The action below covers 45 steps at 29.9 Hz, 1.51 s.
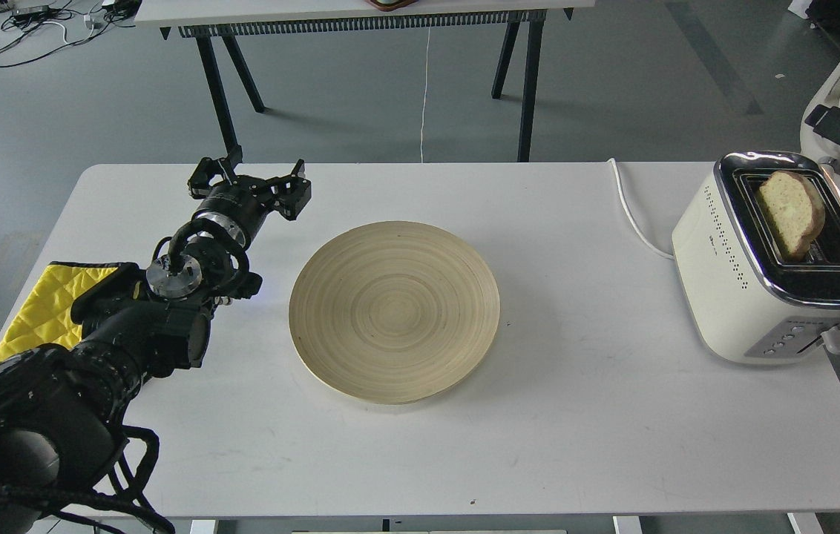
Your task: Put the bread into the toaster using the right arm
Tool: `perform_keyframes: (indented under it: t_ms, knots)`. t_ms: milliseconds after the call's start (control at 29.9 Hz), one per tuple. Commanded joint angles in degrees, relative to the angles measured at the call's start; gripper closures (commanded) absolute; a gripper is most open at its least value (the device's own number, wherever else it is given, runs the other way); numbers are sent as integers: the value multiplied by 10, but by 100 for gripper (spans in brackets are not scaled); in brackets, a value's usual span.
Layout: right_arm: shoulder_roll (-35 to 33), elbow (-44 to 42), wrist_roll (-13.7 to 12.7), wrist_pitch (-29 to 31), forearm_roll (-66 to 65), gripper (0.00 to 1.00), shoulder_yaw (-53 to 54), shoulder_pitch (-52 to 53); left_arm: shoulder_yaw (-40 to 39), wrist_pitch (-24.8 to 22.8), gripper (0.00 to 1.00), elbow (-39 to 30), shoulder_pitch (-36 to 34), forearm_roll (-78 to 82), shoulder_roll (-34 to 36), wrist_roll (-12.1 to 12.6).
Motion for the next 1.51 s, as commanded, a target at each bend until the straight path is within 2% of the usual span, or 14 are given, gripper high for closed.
perform_keyframes:
  t_ms: [0,167,401,502,669,836,870,1037,1472]
  knots:
    - [-20,12,0,3,18,0,130,-36,0,0,0,0,0,0,0,0]
    - [-5,8,-8,24,83,0,366,-175,1,0,0,0,0,0,0,0]
    - [100,-38,2,74,148,0,702,-444,0,0,0,0,0,0,0,0]
    - [160,-83,2,161,149,0,826,-552,0,0,0,0,0,0,0,0]
    - [253,-201,9,332,151,0,963,-670,0,0,0,0,0,0,0,0]
    - [307,-344,60,526,153,0,1015,-718,0,0,0,0,0,0,0,0]
    - [318,-376,60,555,153,0,1015,-720,0,0,0,0,0,0,0,0]
    - [356,-472,60,555,151,0,1013,-736,1,0,0,0,0,0,0,0]
    - [370,-479,60,555,150,0,1004,-751,0,0,0,0,0,0,0,0]
